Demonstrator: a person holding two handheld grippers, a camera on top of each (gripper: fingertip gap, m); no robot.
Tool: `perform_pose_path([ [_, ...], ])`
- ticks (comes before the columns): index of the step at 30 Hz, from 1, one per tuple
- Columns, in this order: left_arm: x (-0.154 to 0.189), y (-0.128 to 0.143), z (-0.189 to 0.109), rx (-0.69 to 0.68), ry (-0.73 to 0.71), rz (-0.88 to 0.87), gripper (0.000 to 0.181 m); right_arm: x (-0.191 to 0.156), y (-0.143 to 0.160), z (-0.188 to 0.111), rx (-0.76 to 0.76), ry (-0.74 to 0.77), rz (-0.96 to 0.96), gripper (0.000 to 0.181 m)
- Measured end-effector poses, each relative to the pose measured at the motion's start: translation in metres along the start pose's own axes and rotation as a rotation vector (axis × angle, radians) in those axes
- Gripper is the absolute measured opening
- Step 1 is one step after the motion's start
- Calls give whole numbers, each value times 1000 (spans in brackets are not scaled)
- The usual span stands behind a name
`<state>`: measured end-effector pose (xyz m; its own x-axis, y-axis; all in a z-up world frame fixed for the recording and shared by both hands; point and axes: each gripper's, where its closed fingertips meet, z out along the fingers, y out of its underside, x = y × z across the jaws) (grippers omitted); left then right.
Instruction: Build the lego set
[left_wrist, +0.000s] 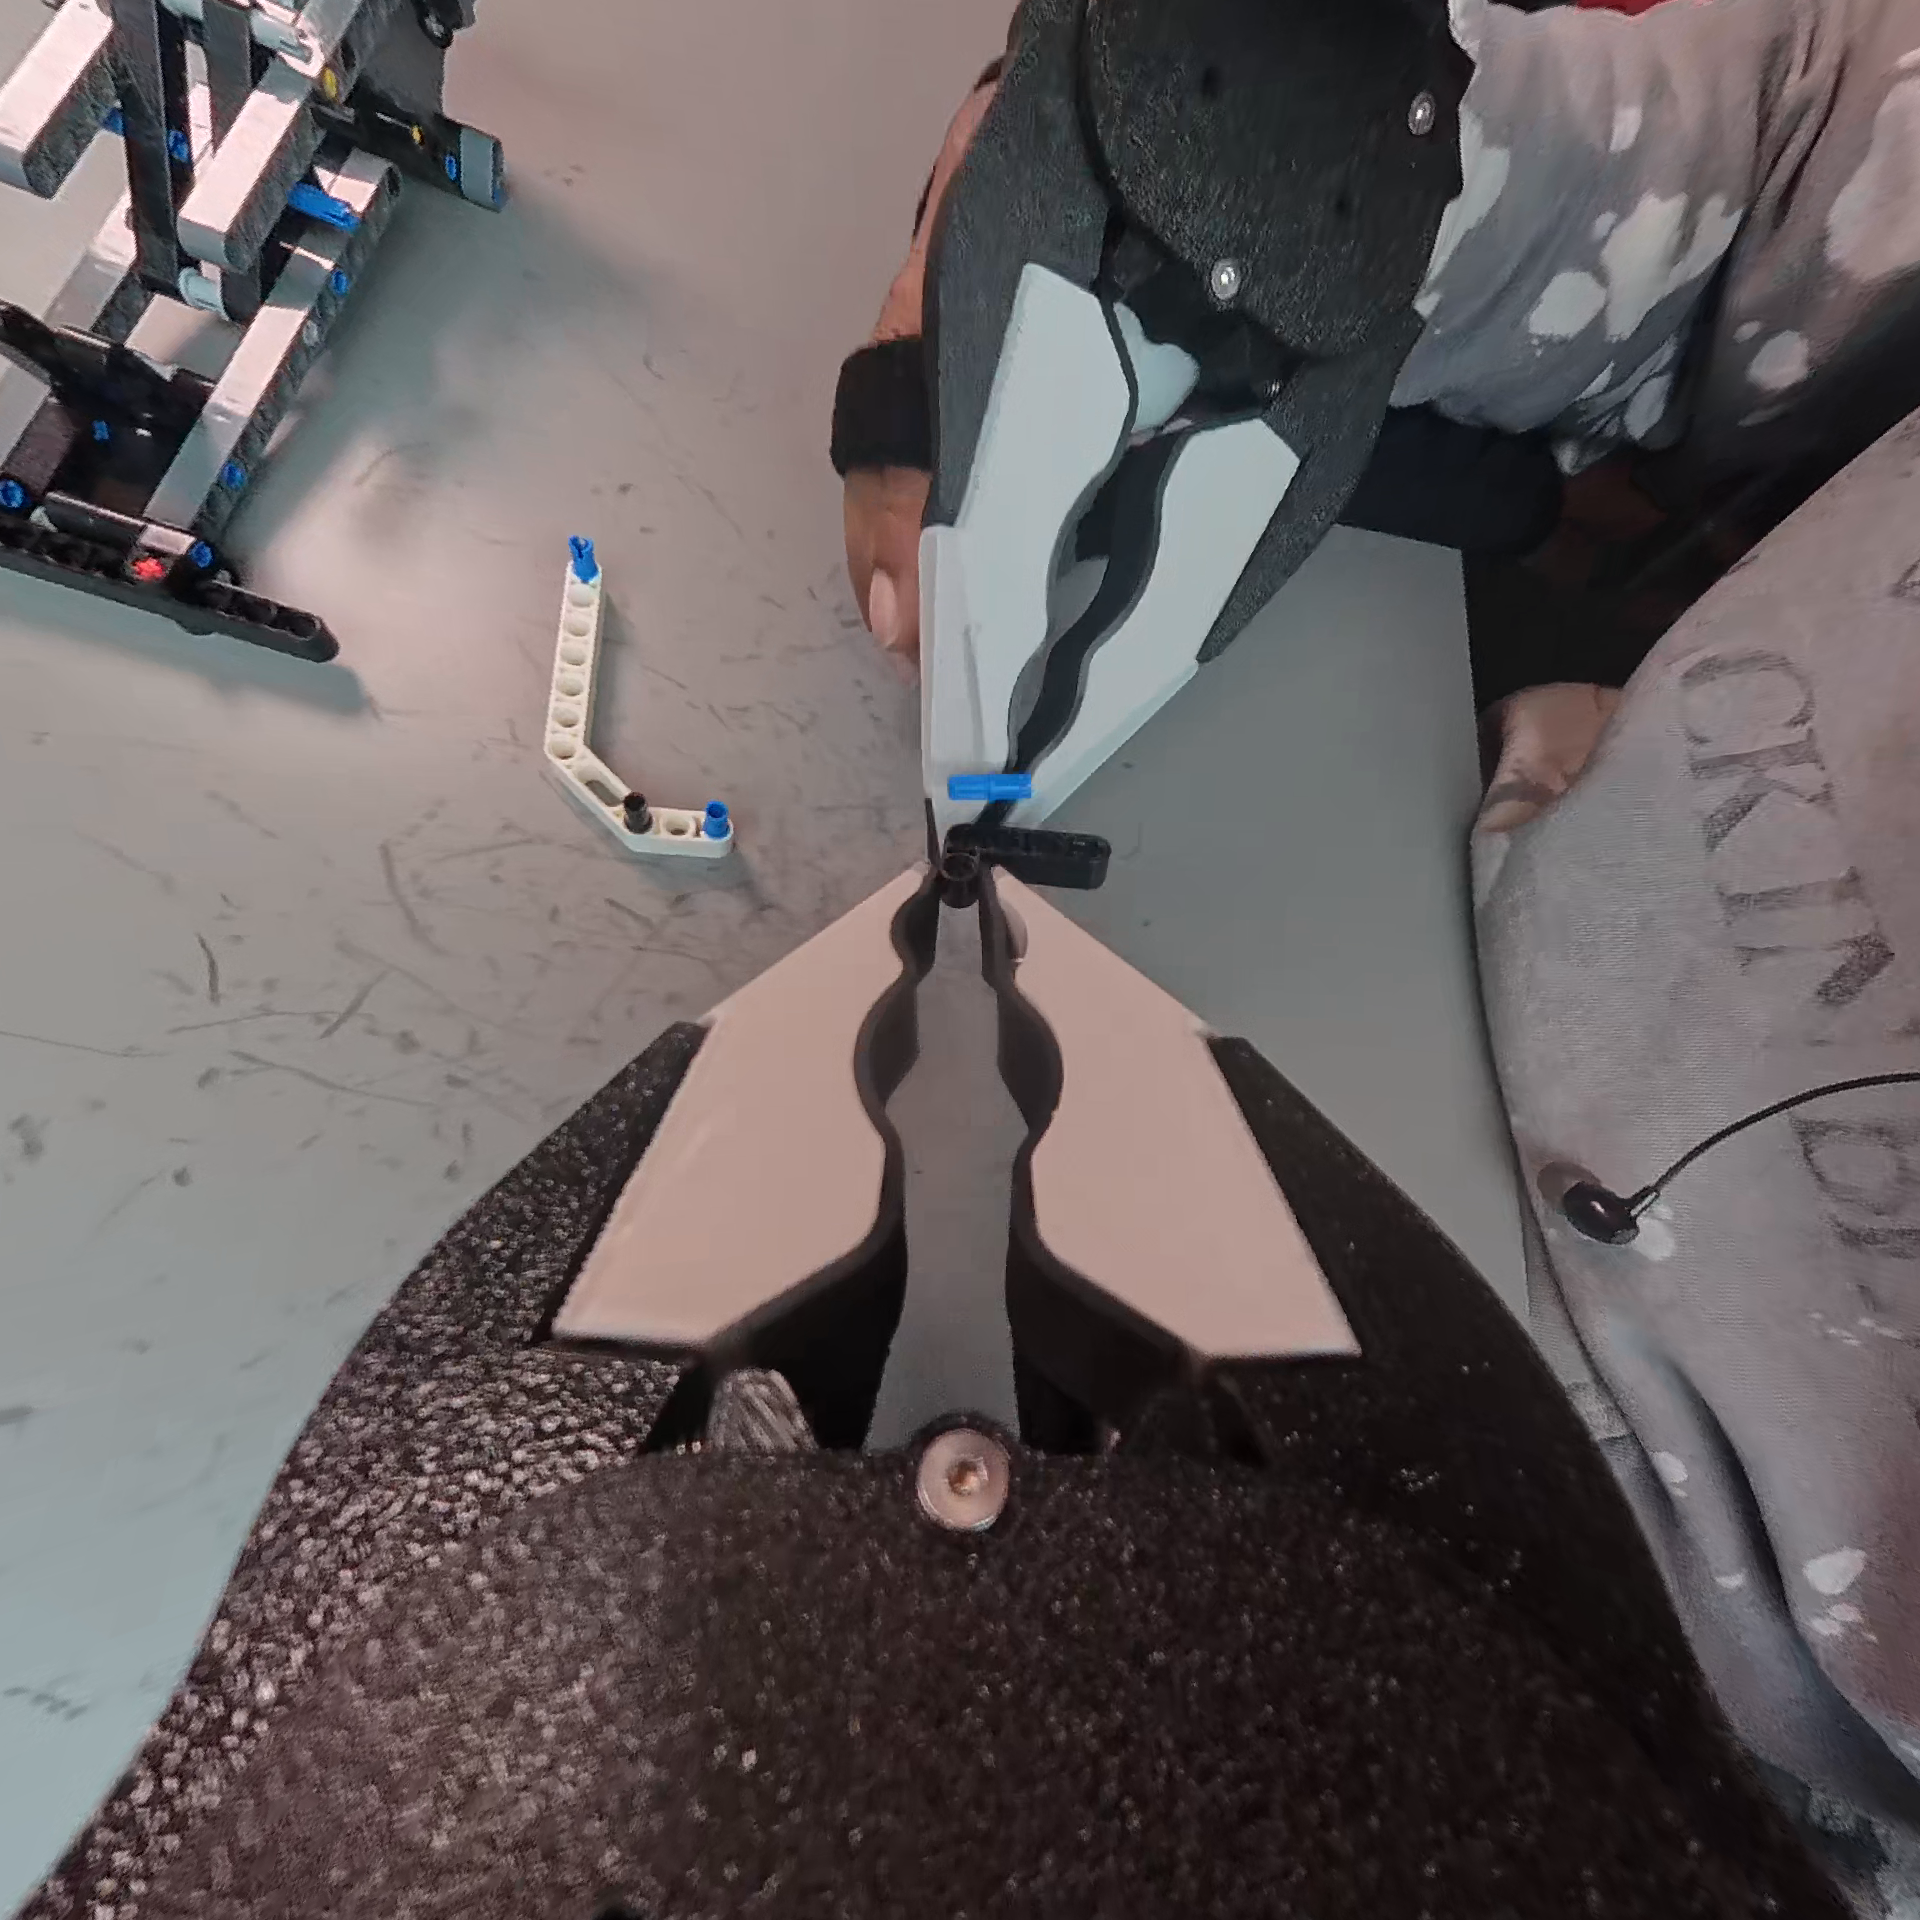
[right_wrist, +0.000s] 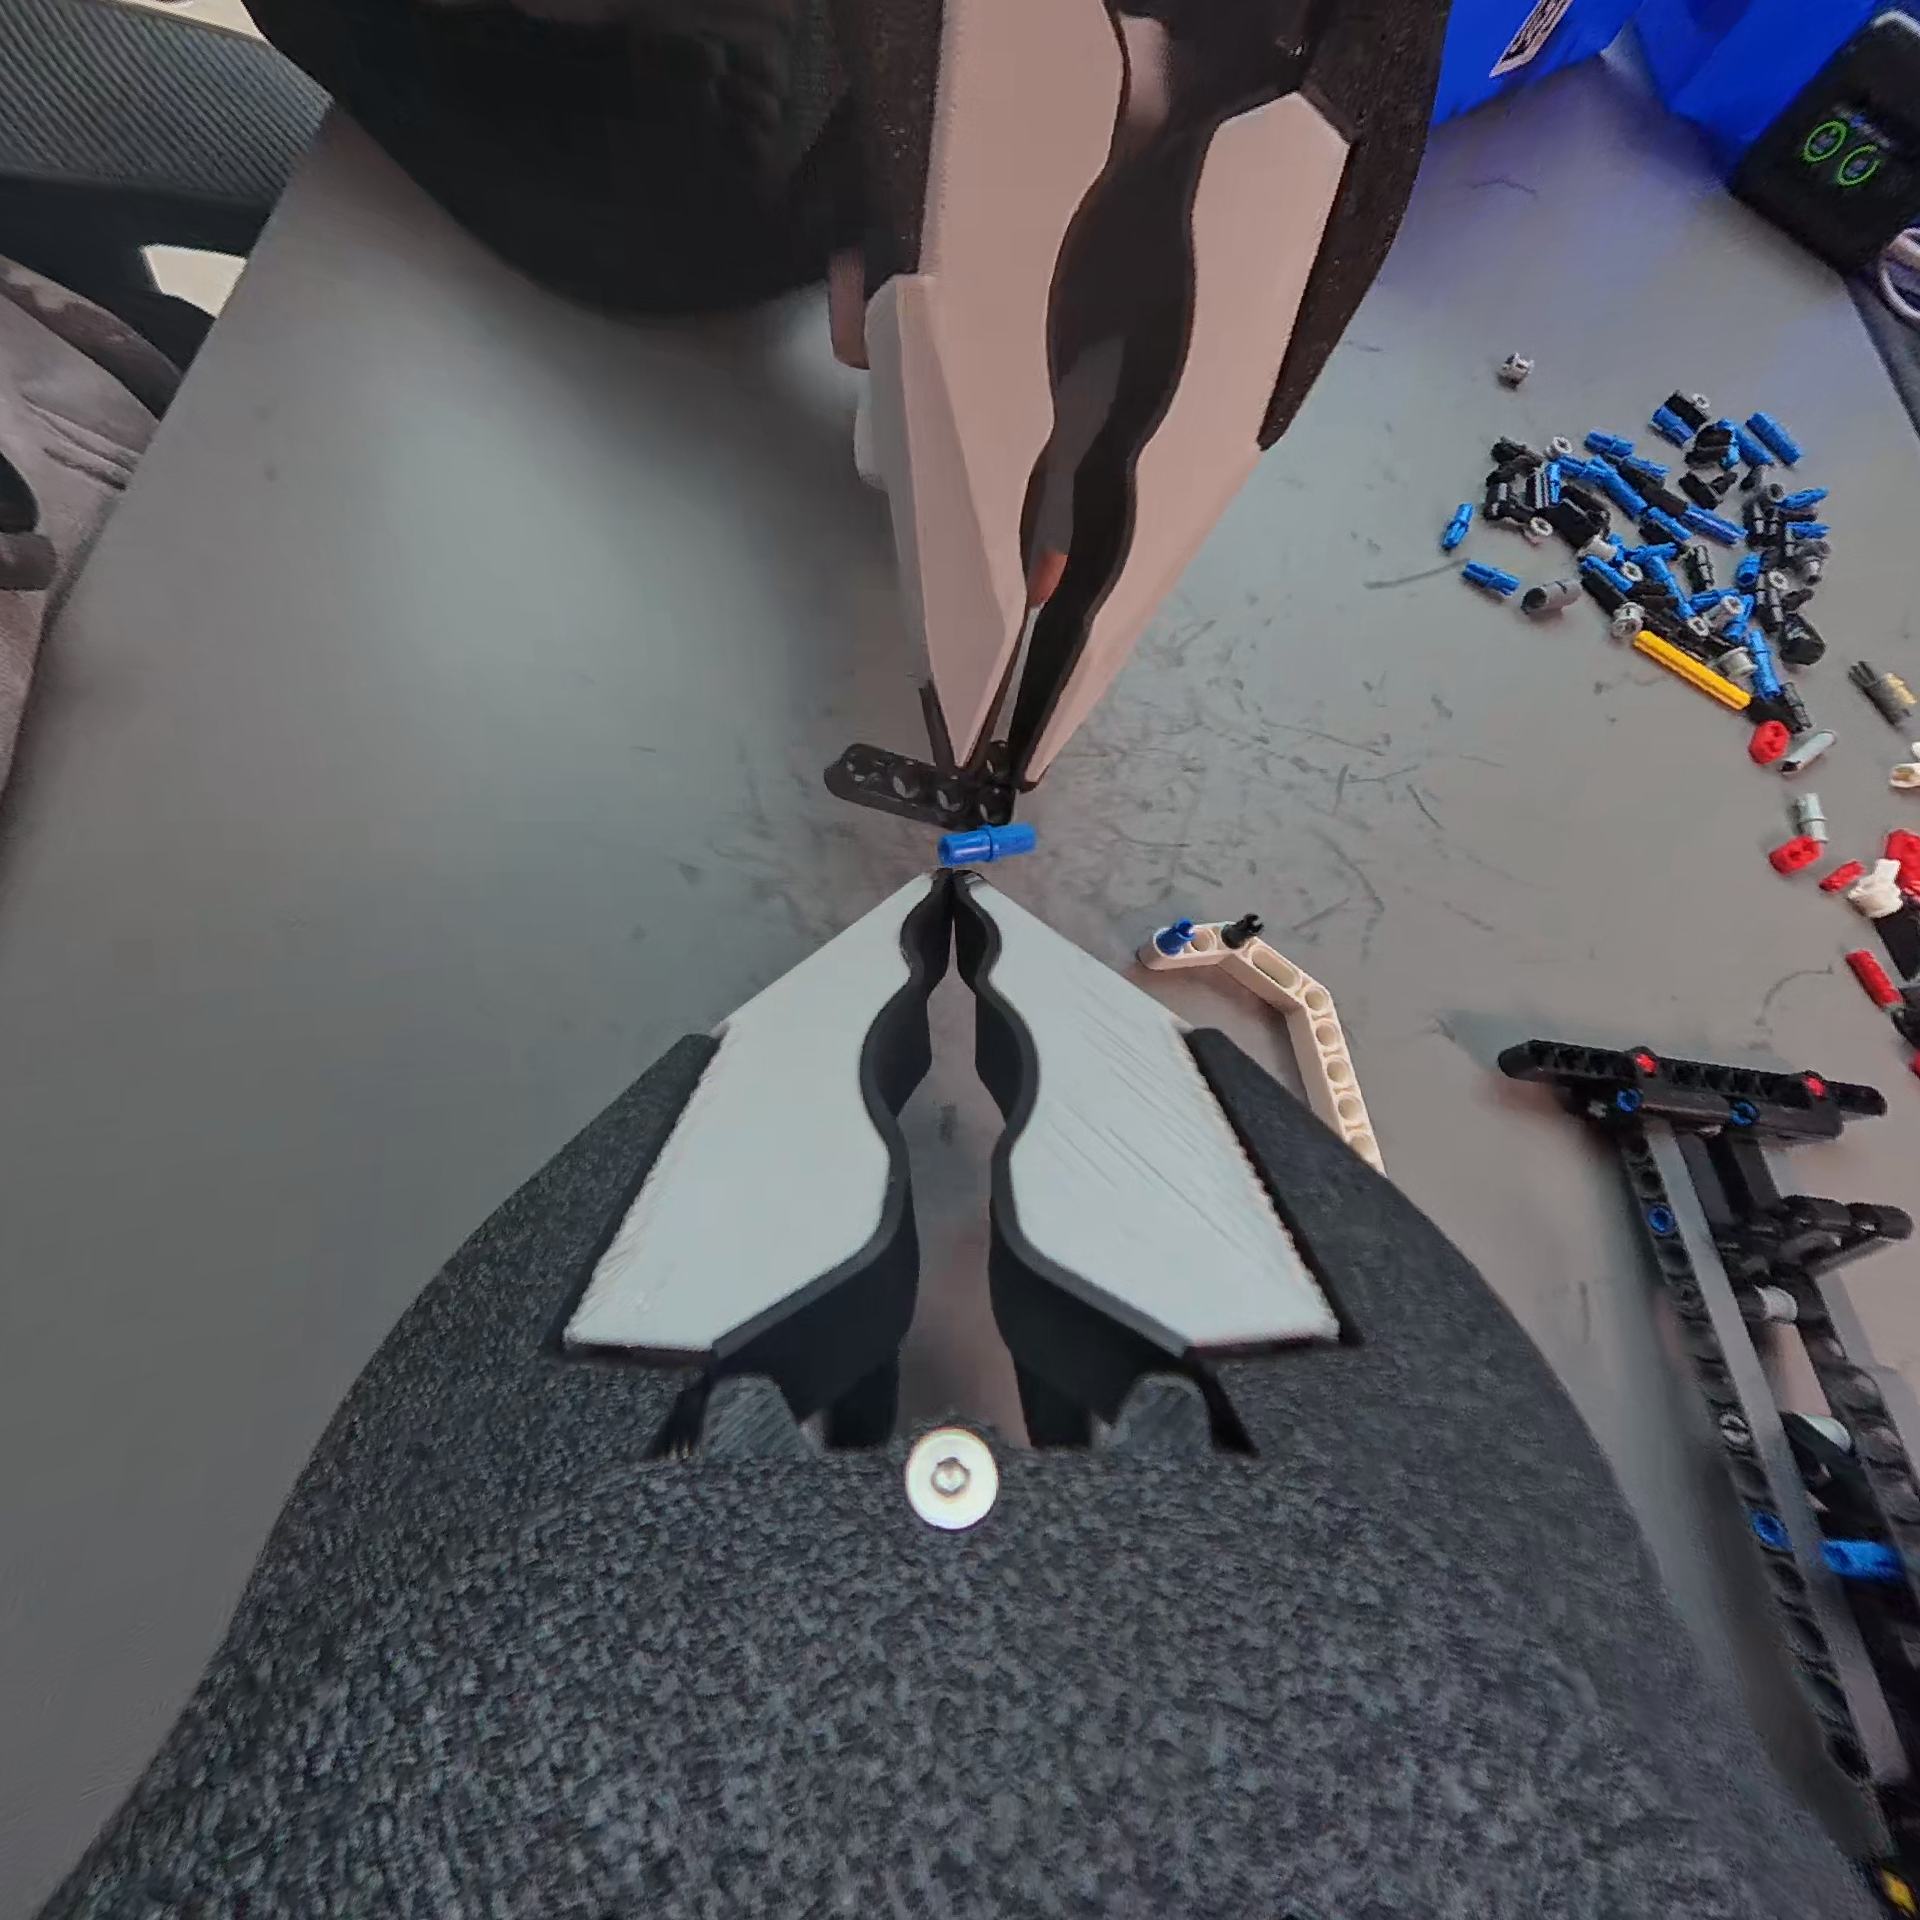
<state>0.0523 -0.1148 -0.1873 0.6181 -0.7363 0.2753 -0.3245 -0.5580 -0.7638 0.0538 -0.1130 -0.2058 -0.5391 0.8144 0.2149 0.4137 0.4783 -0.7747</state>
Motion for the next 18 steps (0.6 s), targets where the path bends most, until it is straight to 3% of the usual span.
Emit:
perform_pose_path([
  [5,-6,7,0,-51,-48,26,7,-4,-2,5,-22,-7,-27,0],
  [9,-24,28,-6,-184,-159,59,7,1,11,-1,-72,5,-26,0],
  [12,-24,36,-10,-248,-167,59,7,6,3,-7,-27,28,-11,0],
  [15,-21,27,-9,-211,-143,16,7,0,-21,-7,72,27,-26,7],
  [18,-14,11,-11,-109,-85,-44,7,-6,-19,7,9,57,-69,21],
])
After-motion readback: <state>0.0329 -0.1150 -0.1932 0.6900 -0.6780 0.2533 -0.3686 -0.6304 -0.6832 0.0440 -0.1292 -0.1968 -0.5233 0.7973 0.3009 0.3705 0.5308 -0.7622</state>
